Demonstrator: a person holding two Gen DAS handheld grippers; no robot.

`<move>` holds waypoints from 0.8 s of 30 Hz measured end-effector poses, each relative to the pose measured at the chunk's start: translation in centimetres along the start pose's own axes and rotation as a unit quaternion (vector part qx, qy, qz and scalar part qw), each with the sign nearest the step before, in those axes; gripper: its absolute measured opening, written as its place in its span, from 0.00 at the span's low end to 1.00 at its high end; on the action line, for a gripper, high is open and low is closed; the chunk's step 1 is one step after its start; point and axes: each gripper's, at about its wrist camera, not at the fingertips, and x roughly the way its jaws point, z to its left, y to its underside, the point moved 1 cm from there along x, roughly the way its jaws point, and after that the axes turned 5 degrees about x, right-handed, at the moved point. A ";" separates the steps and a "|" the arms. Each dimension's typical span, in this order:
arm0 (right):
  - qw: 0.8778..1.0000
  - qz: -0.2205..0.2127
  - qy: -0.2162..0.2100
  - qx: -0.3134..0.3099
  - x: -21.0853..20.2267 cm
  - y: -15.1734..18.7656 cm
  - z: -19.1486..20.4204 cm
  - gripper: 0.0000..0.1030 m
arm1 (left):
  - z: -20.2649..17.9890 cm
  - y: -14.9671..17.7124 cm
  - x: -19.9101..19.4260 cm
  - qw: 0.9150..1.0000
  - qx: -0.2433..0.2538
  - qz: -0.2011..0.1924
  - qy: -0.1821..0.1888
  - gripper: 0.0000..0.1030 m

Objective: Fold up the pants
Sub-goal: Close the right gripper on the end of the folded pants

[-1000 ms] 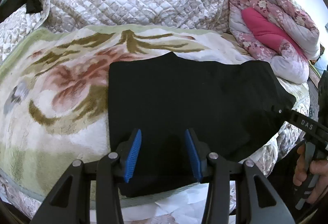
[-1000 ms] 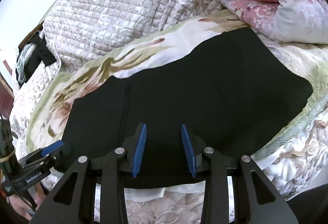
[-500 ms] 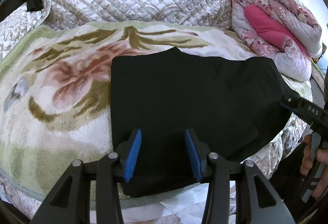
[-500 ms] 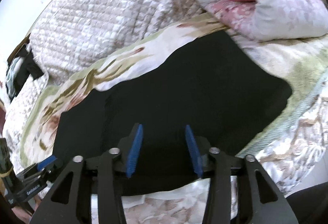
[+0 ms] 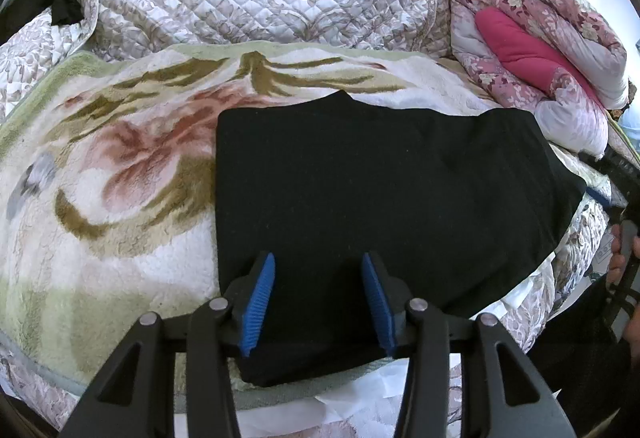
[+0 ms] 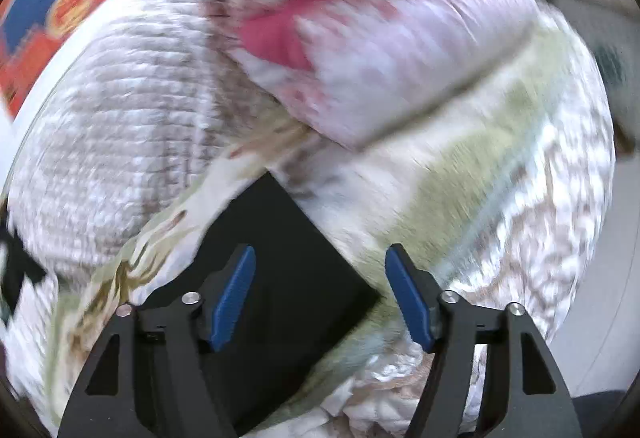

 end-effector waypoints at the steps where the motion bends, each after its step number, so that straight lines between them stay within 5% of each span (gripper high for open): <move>1: 1.000 0.022 -0.004 0.019 0.7 0.2 -0.7 0.66 | 0.0 0.0 0.0 1.000 0.001 0.000 0.000 0.47; 2: 0.997 0.057 -0.011 0.044 1.8 0.7 -1.5 0.66 | 0.0 0.0 0.0 1.000 0.001 0.000 0.000 0.47; 15: 0.997 0.066 -0.019 0.037 3.2 0.9 0.3 0.68 | -0.1 0.0 0.0 1.000 0.000 0.000 0.000 0.48; 17: 0.997 0.063 -0.032 0.029 2.8 0.9 0.6 0.56 | -0.1 0.1 0.0 1.000 -0.002 0.000 0.002 0.48; 18: 0.997 0.059 -0.047 0.031 2.3 1.0 0.8 0.41 | 0.0 0.1 0.0 1.000 -0.003 0.000 0.002 0.48; 24: 0.995 0.091 -0.048 -0.002 3.8 1.1 2.7 0.33 | 0.2 -0.4 -0.1 1.000 -0.010 0.002 0.005 0.48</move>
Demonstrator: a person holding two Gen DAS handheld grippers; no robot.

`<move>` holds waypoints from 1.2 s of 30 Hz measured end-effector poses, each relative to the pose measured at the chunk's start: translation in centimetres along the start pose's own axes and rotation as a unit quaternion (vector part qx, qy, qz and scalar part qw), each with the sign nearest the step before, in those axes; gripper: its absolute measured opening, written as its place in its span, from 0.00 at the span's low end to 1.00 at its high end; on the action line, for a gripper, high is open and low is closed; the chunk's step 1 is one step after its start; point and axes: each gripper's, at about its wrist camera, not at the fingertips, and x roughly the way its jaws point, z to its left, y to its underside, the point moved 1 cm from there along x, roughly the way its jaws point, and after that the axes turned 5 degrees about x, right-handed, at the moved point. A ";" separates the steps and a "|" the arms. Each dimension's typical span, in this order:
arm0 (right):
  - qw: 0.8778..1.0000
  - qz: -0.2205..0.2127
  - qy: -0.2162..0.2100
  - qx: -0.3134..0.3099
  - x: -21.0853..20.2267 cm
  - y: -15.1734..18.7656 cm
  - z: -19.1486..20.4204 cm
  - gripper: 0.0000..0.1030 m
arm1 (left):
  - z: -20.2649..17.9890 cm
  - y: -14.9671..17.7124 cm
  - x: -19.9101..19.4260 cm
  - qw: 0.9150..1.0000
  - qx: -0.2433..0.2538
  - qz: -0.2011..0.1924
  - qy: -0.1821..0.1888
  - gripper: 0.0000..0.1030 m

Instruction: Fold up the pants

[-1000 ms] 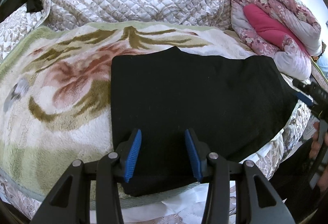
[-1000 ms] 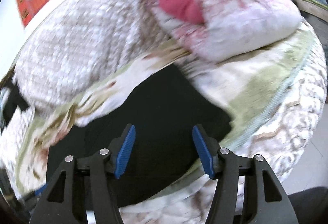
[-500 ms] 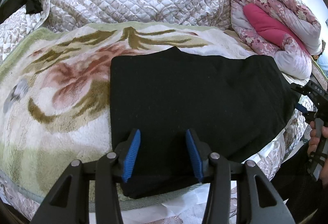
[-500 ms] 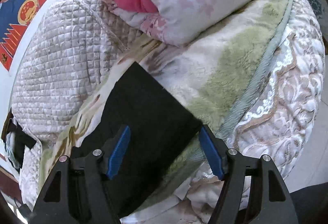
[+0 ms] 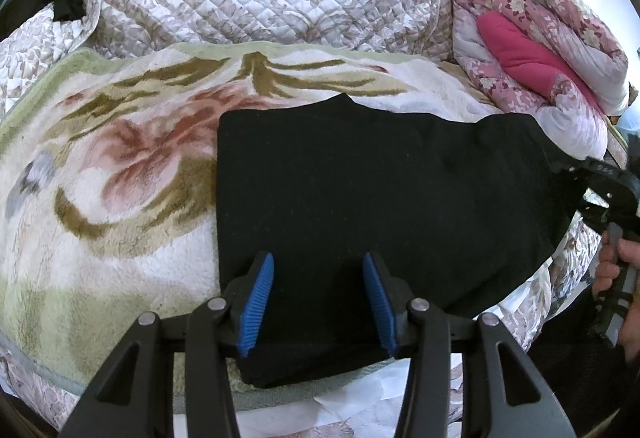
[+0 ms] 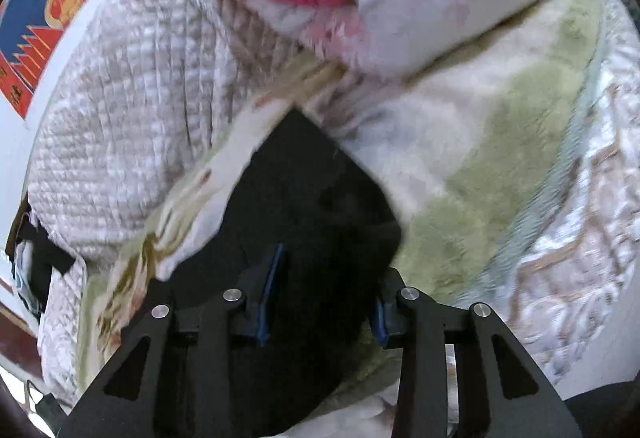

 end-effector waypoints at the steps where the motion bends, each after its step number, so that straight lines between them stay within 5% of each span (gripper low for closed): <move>1: 1.000 0.000 0.004 -0.004 0.1 -0.1 0.3 0.24 | 0.1 -0.1 -0.1 1.000 -0.002 0.000 0.001 0.48; 9: 0.995 -0.014 -0.056 -0.081 -2.6 0.1 5.7 0.20 | 1.5 -0.5 -0.7 1.000 -0.015 -0.009 -0.008 0.48; 19: 0.978 0.019 -0.126 -0.165 -3.3 3.0 13.9 0.20 | 4.2 -0.8 -1.6 0.998 -0.041 -0.021 -0.030 0.48; 30: 0.937 0.110 -0.176 -0.282 -0.1 12.3 21.6 0.20 | 9.8 -0.3 -2.9 0.990 -0.124 -0.029 -0.067 0.48; 36: 0.911 0.175 -0.151 -0.341 3.8 17.8 21.9 0.20 | 10.5 -0.2 -3.3 0.988 -0.136 -0.034 -0.069 0.48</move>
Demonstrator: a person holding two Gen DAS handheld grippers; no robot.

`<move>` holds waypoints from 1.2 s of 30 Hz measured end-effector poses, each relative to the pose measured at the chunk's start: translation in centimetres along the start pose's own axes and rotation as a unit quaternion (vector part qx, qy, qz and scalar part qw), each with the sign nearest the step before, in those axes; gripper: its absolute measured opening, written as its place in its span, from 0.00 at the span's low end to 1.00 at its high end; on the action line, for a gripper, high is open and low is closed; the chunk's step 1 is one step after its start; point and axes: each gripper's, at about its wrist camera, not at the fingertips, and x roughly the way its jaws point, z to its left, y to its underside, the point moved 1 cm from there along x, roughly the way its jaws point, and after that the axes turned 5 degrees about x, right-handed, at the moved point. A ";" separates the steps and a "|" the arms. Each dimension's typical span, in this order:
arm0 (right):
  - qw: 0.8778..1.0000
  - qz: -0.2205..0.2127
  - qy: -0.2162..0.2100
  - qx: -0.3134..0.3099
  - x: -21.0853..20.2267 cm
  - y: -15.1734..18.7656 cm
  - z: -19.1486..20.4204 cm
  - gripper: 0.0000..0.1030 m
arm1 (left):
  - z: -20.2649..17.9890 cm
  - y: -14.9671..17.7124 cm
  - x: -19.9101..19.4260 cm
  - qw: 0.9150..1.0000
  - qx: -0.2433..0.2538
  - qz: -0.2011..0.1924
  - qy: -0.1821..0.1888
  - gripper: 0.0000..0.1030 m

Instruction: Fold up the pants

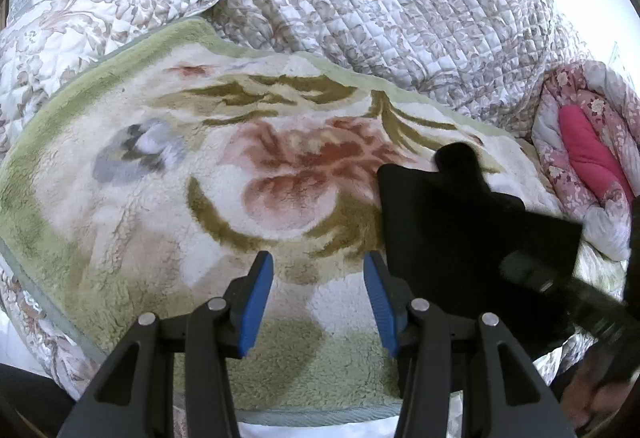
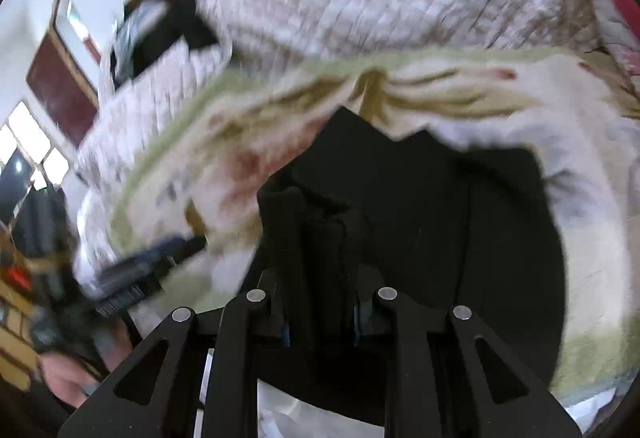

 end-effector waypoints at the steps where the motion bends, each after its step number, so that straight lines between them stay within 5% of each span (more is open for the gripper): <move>1: 1.000 0.002 0.005 -0.007 0.2 0.3 0.2 0.20 | 0.0 0.1 -0.1 1.000 0.001 -0.001 0.000 0.48; 21: 0.995 -0.014 0.037 -0.090 1.0 2.1 3.1 0.21 | 0.4 0.1 -0.3 1.000 -0.006 -0.008 -0.001 0.48; 24: 0.993 -0.003 0.037 -0.110 2.1 3.0 3.1 0.29 | 0.5 0.1 -0.2 1.000 -0.007 -0.007 -0.002 0.48; 27: 0.993 -0.010 0.012 -0.121 1.7 3.4 3.7 0.56 | 0.5 0.1 -0.2 1.000 -0.007 -0.007 -0.002 0.48; 32: 0.993 -0.013 -0.025 -0.117 0.2 3.5 4.3 0.58 | 1.0 0.0 -0.5 1.000 -0.014 -0.016 -0.004 0.48; 36: 0.991 -0.077 -0.049 -0.094 -3.6 2.9 3.2 0.58 | 1.8 -0.3 -0.8 0.999 -0.025 -0.021 -0.006 0.48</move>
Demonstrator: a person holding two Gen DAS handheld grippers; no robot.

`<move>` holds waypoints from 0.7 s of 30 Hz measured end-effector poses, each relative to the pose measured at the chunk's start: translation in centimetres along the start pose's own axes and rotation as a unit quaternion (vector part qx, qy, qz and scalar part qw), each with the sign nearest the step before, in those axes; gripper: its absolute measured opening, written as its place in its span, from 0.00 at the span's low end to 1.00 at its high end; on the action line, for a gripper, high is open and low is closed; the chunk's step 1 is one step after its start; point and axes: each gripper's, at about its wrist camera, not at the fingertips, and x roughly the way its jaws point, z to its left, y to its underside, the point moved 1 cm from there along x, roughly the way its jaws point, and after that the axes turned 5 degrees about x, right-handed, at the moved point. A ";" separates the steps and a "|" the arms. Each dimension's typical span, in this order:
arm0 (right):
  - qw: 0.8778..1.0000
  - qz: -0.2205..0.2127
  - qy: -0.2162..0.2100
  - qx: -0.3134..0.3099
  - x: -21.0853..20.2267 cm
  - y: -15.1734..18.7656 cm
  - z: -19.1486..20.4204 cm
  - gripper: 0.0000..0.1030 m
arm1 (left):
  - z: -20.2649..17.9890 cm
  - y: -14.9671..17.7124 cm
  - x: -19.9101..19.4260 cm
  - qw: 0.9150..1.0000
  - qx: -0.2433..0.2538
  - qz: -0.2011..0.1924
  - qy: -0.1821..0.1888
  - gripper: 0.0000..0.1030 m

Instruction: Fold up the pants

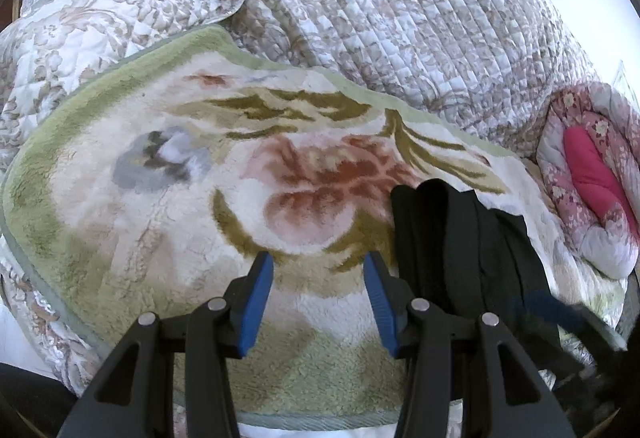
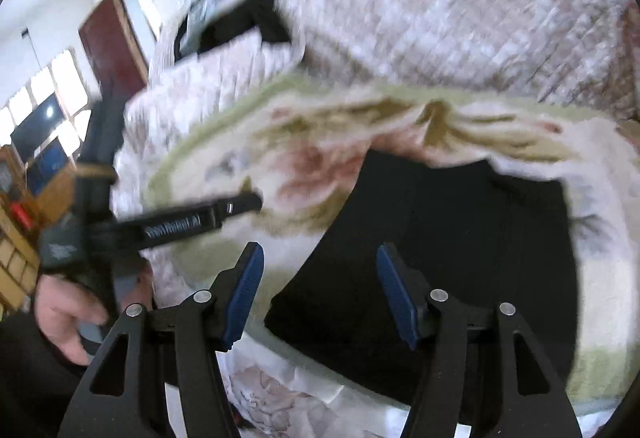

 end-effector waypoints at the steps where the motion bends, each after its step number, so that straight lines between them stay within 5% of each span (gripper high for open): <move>1: 1.000 -0.011 0.002 0.007 -0.5 -0.1 -0.4 0.58 | 0.0 0.0 0.0 1.000 0.000 0.000 0.001 0.48; 2: 1.000 -0.020 0.010 0.018 -1.1 -0.2 -1.1 0.57 | -0.1 0.0 0.0 1.000 0.001 -0.001 0.004 0.48; 4: 0.998 -0.006 0.048 0.032 -0.7 0.2 -2.6 0.30 | -0.5 0.0 0.0 1.000 0.005 0.000 0.011 0.48; 7: 0.994 0.077 0.062 0.040 2.2 2.0 -3.9 0.21 | -1.5 -0.2 0.0 1.000 0.014 0.003 0.024 0.48; 9: 0.995 0.087 0.035 0.034 2.4 2.6 -3.3 0.16 | -2.2 -0.4 -0.2 0.999 0.021 0.001 0.030 0.48; 14: 0.996 0.055 0.033 0.069 0.5 -0.1 -5.3 0.16 | -5.1 -2.1 -0.2 0.997 0.043 0.001 0.060 0.48; 18: 0.992 0.036 0.100 0.074 -0.3 -4.0 -9.2 0.16 | -8.6 -4.3 0.6 0.993 0.079 0.000 0.088 0.48; 21: 0.989 0.049 0.110 0.082 0.5 -5.7 -12.3 0.16 | -11.5 -5.7 2.5 0.987 0.106 0.002 0.118 0.48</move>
